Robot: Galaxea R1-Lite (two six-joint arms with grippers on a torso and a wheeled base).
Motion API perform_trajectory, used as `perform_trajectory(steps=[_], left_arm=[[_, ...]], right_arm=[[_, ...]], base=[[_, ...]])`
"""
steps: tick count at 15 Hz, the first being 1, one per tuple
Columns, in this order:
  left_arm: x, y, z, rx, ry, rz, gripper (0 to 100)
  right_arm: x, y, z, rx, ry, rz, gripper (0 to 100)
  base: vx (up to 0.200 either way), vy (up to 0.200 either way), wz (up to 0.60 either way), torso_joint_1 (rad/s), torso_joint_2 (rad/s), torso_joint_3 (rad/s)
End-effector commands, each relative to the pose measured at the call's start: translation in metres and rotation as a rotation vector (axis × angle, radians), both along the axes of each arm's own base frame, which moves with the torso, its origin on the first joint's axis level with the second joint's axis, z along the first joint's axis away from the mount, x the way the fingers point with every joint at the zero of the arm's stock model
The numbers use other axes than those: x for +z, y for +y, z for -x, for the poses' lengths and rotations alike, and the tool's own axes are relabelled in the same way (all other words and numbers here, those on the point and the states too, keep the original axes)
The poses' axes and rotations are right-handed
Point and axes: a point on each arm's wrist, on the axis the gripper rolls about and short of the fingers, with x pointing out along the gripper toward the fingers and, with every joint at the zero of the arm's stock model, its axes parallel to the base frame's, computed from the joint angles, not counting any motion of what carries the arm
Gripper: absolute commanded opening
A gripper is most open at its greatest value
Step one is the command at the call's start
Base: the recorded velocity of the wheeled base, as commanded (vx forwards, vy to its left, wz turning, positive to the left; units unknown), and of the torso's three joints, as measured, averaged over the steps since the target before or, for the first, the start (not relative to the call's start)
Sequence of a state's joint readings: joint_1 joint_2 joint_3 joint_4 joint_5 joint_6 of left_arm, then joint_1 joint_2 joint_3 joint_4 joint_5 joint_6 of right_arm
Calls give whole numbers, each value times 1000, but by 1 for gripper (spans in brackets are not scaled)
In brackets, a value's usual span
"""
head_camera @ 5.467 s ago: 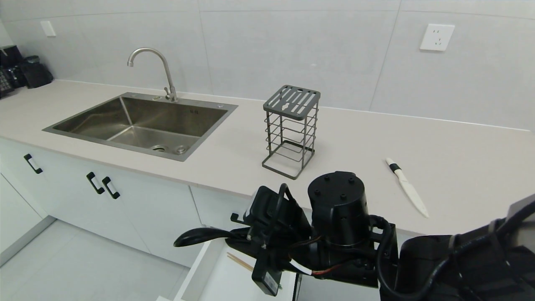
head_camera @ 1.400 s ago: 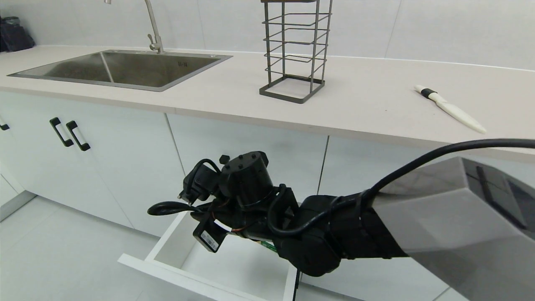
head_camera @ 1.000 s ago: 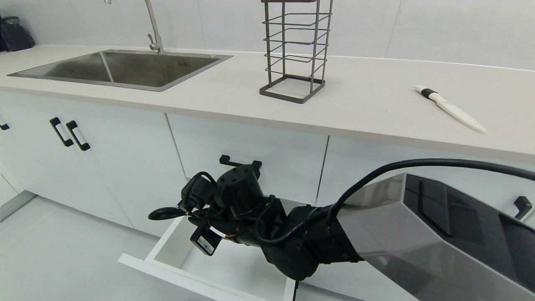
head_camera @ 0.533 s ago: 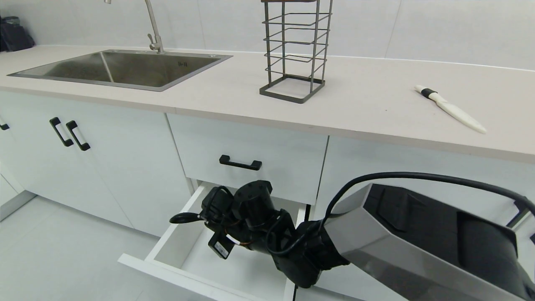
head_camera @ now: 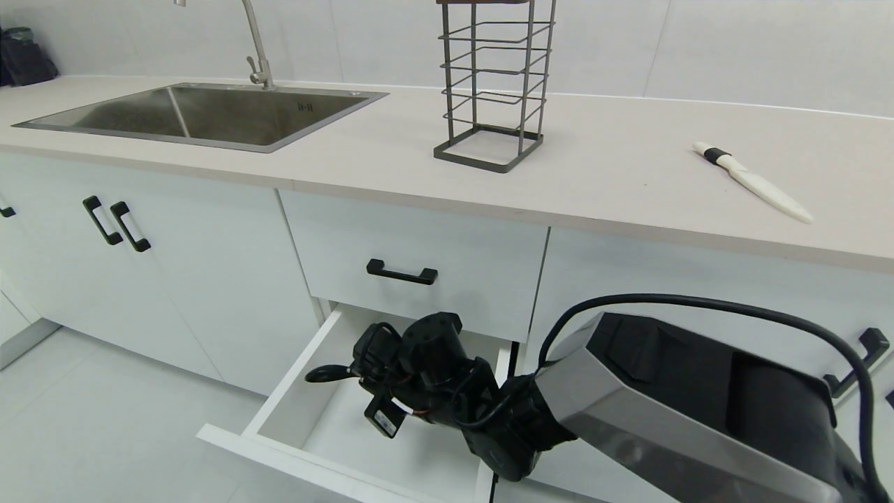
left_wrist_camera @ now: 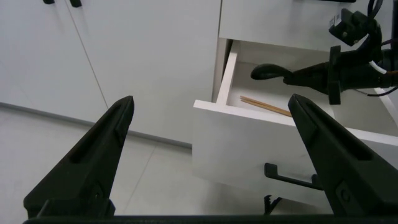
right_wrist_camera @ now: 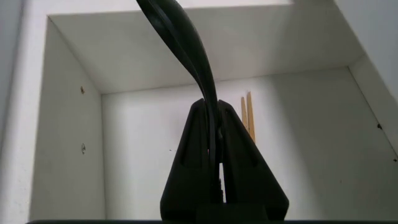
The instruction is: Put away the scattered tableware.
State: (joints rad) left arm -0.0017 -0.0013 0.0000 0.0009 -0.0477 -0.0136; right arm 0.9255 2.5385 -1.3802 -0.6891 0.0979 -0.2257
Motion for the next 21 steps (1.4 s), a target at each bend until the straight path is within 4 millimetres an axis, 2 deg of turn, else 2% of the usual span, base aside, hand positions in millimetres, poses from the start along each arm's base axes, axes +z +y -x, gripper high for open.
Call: perform_trajectory(steps=[1,4,7,9,13,15,21], left_arm=[[0,0,0,0,0,0,100],[0,0,0,0,0,0,100],[0,0,0,0,0,0,100],[0,0,0,0,0,0,100],[0,0,0,0,0,0,100],[0,0,0,0,0,0,100],[0,0,0,0,0,0,100]], right_arm=[[-8,0,0,-10,6,17,0],[-15,2,1,-20,16,29,0],[-28,17,8,5,33,55,0],[-29,21,5,5,32,54,0],[-37,17,-2,-12,41,64,0],[-49,16,-6,-21,50,79,0],[-48,18,-8,-17,52,77,0]], base=[[0,0,0,0,0,0],[0,0,0,0,0,0],[0,0,0,0,0,0],[0,0,0,0,0,0],[0,0,0,0,0,0],[0,0,0,0,0,0],[0,0,0,0,0,0]])
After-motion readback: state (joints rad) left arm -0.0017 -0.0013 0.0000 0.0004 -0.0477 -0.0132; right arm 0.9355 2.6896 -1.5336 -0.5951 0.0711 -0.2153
